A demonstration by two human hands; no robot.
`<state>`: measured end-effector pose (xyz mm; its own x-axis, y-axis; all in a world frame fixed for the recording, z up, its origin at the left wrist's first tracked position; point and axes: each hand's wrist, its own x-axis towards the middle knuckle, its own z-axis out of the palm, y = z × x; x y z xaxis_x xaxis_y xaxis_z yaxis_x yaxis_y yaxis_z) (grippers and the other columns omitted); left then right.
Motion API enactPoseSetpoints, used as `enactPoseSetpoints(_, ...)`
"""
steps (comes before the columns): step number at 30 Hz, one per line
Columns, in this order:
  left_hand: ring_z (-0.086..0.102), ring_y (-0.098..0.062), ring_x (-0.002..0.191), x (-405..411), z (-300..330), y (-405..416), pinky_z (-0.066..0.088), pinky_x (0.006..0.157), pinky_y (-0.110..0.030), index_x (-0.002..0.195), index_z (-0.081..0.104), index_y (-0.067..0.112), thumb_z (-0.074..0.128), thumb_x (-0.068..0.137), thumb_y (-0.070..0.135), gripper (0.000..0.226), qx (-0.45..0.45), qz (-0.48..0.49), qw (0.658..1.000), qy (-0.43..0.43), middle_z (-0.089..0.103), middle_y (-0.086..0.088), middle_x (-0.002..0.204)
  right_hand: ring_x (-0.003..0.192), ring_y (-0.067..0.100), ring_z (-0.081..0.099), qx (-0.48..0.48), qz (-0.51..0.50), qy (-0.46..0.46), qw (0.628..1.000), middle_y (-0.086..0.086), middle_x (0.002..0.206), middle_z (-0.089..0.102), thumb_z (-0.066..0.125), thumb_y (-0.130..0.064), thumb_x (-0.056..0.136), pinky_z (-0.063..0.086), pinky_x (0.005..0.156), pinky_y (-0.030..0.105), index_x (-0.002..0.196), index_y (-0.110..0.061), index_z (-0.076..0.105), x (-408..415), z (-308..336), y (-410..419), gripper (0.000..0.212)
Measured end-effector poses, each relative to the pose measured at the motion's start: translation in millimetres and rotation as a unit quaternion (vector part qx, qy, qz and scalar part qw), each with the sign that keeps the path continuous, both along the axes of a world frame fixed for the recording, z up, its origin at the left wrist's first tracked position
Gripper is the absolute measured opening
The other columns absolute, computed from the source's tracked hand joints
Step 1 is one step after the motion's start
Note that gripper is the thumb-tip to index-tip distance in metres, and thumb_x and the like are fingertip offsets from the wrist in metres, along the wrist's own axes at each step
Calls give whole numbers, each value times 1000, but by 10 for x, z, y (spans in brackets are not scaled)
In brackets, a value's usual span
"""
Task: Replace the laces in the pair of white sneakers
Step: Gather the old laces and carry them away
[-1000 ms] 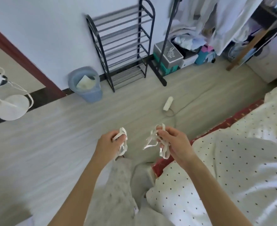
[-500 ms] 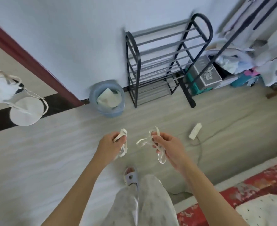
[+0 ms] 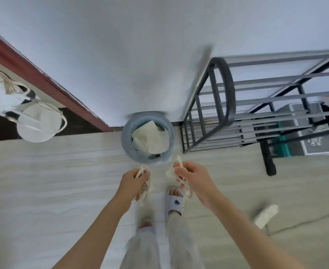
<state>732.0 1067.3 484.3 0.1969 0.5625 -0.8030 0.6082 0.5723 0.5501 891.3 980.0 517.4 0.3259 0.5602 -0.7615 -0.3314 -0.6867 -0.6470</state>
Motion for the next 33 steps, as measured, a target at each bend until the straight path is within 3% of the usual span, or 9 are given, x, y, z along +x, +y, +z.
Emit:
enactPoseSetpoints(3, 47, -21, 65, 189, -464, 445, 38, 60, -30, 88, 61, -3, 58, 91, 18, 21, 16, 31, 999, 2, 54, -13, 77, 67, 12, 55, -2, 29, -13, 1000, 4, 80, 62, 56, -7, 89, 46, 57, 21, 95, -9, 68, 131, -473, 470, 13)
enactPoseSetpoints(11, 58, -22, 77, 691, -2133, 1365, 47, 71, -31, 92, 60, 5, 55, 92, 22, 18, 105, -5, 993, 52, 62, -8, 84, 64, 14, 53, -23, 53, -37, 998, 1, 70, 56, 54, -9, 89, 48, 60, 24, 92, -4, 64, 301, -2241, 1473, 11)
enactPoseSetpoints(14, 50, -19, 67, 725, -2663, 1511, 39, 61, -24, 85, 57, 3, 54, 92, 26, 24, 113, -18, 991, 75, 56, -11, 78, 84, 21, 61, -45, 35, 20, 998, 7, 93, 64, 58, -23, 87, 52, 78, 34, 109, -3, 61, 288, -2829, 1672, 30)
enactPoseSetpoints(17, 58, -28, 90, 735, -2883, 1584, 44, 79, -34, 91, 64, 12, 56, 91, 25, 15, 38, -31, 999, 20, 62, -13, 92, 115, 24, 55, -66, 43, 67, 995, 10, 128, 57, 54, -38, 80, 44, 101, 39, 117, -15, 56, 329, -3056, 1720, 43)
enactPoseSetpoints(20, 56, -22, 100, 728, -2794, 1558, 43, 77, -23, 116, 58, 12, 49, 94, 18, 24, 22, -133, 991, 24, 62, -5, 105, 124, 30, 46, -86, 48, 60, 993, 16, 129, 50, 42, -17, 96, 38, 107, 44, 121, -2, 50, 367, -2928, 1621, 30)
enactPoseSetpoints(24, 49, -21, 120, 656, -2313, 1387, 33, 90, -21, 130, 50, 14, 46, 96, 19, 34, 34, -222, 973, 51, 55, -4, 124, 118, 21, 51, -94, 69, 22, 993, 7, 135, 51, 45, -23, 97, 45, 99, 36, 135, -13, 45, 356, -2389, 1421, 39)
enactPoseSetpoints(26, 51, -23, 116, 637, -1860, 1296, 37, 94, -23, 126, 52, 12, 46, 97, 16, 30, 11, -201, 979, 29, 56, -6, 123, 116, 21, 53, -96, 82, 7, 992, 5, 136, 49, 45, -23, 97, 46, 98, 37, 136, -13, 44, 364, -2004, 1282, 41)
enactPoseSetpoints(29, 52, -18, 92, 630, -968, 1151, 41, 73, -16, 102, 56, 16, 43, 98, 10, 16, 25, -218, 975, -18, 56, -9, 103, 113, 23, 56, -77, 82, -23, 993, 5, 130, 54, 43, -22, 98, 49, 91, 35, 129, -13, 50, 393, -1126, 984, 33)
enactPoseSetpoints(33, 54, -9, 98, 642, 321, 952, 43, 74, -18, 127, 50, 22, 44, 97, 32, 32, 106, -288, 951, -32, 57, 2, 115, 102, 12, 59, -23, 37, -82, 996, 0, 117, 61, 46, -26, 97, 51, 87, 28, 124, -21, 53, 456, 140, 437, 29)
